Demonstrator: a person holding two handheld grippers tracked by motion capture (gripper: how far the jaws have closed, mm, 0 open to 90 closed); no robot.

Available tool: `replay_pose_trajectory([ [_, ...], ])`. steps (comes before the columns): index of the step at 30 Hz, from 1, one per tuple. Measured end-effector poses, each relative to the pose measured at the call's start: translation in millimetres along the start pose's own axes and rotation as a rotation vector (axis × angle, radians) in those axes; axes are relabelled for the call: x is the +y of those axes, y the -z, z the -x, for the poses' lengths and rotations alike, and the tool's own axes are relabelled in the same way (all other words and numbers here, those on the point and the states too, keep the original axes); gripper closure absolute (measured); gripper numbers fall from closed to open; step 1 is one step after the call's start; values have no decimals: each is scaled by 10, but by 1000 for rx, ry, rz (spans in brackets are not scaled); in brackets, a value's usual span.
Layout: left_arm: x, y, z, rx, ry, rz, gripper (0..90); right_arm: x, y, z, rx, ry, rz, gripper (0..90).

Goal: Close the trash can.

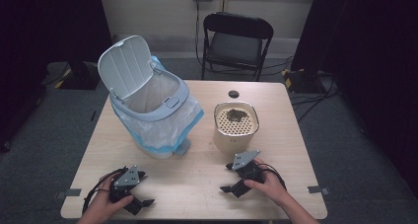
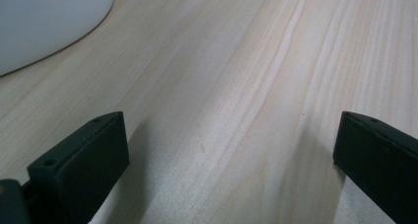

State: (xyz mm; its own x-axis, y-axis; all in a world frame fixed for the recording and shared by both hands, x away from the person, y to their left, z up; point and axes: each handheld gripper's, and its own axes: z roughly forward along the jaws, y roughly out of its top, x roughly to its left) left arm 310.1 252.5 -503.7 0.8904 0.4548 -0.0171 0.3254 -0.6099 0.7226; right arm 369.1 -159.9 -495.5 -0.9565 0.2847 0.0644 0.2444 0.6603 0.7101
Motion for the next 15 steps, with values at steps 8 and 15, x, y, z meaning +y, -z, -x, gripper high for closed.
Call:
replay_pose_trajectory([
  [8,0,0,0,0,0,0,0,-21,-29,-38,-35,49,11,133],
  [15,1,5,-6,1,6,-1,1,-52,-20,-32,-45,45,30,133],
])
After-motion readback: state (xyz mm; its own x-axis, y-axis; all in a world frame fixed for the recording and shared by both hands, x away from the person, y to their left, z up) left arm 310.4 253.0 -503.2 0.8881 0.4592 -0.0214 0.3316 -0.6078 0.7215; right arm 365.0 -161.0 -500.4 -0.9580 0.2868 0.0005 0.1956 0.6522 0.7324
